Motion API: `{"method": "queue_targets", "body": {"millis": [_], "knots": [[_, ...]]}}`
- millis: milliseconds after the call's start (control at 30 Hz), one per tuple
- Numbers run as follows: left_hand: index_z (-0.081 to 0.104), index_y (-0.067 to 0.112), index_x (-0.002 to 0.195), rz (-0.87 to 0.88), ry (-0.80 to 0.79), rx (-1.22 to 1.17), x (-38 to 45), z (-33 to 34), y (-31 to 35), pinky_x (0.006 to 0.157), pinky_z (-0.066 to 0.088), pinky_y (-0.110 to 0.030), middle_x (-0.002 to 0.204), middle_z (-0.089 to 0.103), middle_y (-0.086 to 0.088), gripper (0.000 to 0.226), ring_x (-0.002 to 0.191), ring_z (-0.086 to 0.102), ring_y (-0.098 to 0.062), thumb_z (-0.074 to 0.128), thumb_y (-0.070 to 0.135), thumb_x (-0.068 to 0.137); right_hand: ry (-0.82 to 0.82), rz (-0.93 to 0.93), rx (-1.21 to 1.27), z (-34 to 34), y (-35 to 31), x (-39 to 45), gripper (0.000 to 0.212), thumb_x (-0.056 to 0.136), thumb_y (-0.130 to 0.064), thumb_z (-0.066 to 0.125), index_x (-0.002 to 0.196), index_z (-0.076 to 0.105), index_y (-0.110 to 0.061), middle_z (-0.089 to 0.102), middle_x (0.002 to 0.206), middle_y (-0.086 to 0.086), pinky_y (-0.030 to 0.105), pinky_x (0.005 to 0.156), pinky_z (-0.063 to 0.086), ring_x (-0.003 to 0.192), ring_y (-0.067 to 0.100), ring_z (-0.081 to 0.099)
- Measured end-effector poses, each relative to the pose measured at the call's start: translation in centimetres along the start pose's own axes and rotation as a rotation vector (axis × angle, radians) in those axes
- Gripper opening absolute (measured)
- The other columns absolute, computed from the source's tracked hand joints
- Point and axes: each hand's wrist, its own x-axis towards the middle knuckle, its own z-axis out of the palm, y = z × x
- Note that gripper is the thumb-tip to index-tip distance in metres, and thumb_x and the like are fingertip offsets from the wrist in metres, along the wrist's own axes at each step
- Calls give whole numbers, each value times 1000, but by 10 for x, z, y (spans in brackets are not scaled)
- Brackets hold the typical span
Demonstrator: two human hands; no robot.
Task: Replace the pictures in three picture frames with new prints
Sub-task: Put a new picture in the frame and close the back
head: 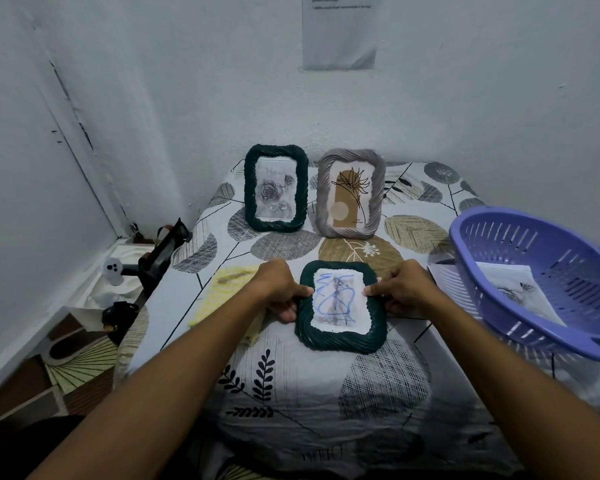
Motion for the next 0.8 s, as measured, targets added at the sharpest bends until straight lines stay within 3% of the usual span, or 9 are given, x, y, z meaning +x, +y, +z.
{"method": "queue_targets", "body": {"millis": [133, 200, 267, 367, 433, 500, 600, 700, 800], "knots": [[63, 5, 62, 122, 66, 170, -2, -2, -2, 53, 52, -24, 68, 71, -17, 41, 46, 62, -23, 68, 38, 86, 50, -23, -210, -1, -4, -4, 40, 62, -33, 90, 71, 65, -3, 71, 68, 11, 42, 66, 57, 64, 28, 68], [64, 6, 64, 201, 106, 159, -8, -12, -6, 57, 50, -24, 67, 71, -13, 41, 49, 61, -19, 65, 39, 88, 145, -81, -364, 2, -11, -10, 38, 67, -41, 85, 72, 67, -8, 68, 68, 6, 34, 63, 50, 70, 25, 66], [65, 6, 70, 268, 231, 150, -15, -31, -14, 58, 48, -24, 63, 67, -5, 37, 51, 59, -13, 64, 38, 88, 210, -189, -358, 12, -24, -20, 29, 78, -36, 77, 72, 64, -11, 64, 69, 3, 29, 60, 45, 67, 22, 62], [64, 10, 70, 284, 463, 174, -18, -65, -42, 56, 42, -26, 65, 65, -4, 31, 60, 60, -17, 69, 36, 84, 16, -347, -91, 42, -54, -45, 13, 89, -14, 66, 80, 63, -5, 66, 72, 11, 33, 56, 55, 63, 23, 67], [61, 14, 74, 223, 530, 173, -16, -83, -65, 62, 44, -28, 75, 65, -3, 26, 72, 61, -20, 73, 37, 80, -174, -315, 81, 67, -74, -57, 11, 91, -6, 61, 87, 63, 4, 68, 78, 21, 34, 59, 59, 69, 31, 70], [60, 16, 81, 150, 505, 161, -15, -92, -85, 68, 46, -31, 84, 64, -5, 27, 78, 61, -22, 76, 36, 76, -285, -238, 99, 94, -88, -55, 14, 89, -3, 62, 89, 62, 11, 68, 80, 26, 43, 66, 61, 74, 36, 71], [62, 12, 87, 83, 463, 96, -13, -94, -105, 72, 49, -31, 87, 65, -9, 31, 81, 64, -27, 78, 34, 73, -274, -216, -67, 131, -99, -43, 21, 78, -8, 67, 85, 60, 11, 68, 86, 29, 55, 71, 58, 78, 40, 69], [68, 12, 70, 95, 443, 53, -12, -90, -109, 65, 48, -28, 71, 67, -8, 21, 71, 63, -23, 79, 29, 74, -232, -154, -19, 147, -100, -34, 19, 75, -4, 66, 88, 57, 7, 66, 87, 28, 50, 63, 59, 69, 37, 69], [67, 16, 60, 80, 422, 26, -11, -87, -108, 61, 41, -23, 64, 64, -6, 23, 63, 57, -17, 80, 28, 74, -252, -47, 131, 154, -100, -32, 15, 73, 1, 68, 74, 53, 2, 57, 62, 19, 38, 52, 52, 47, 27, 56]]}}
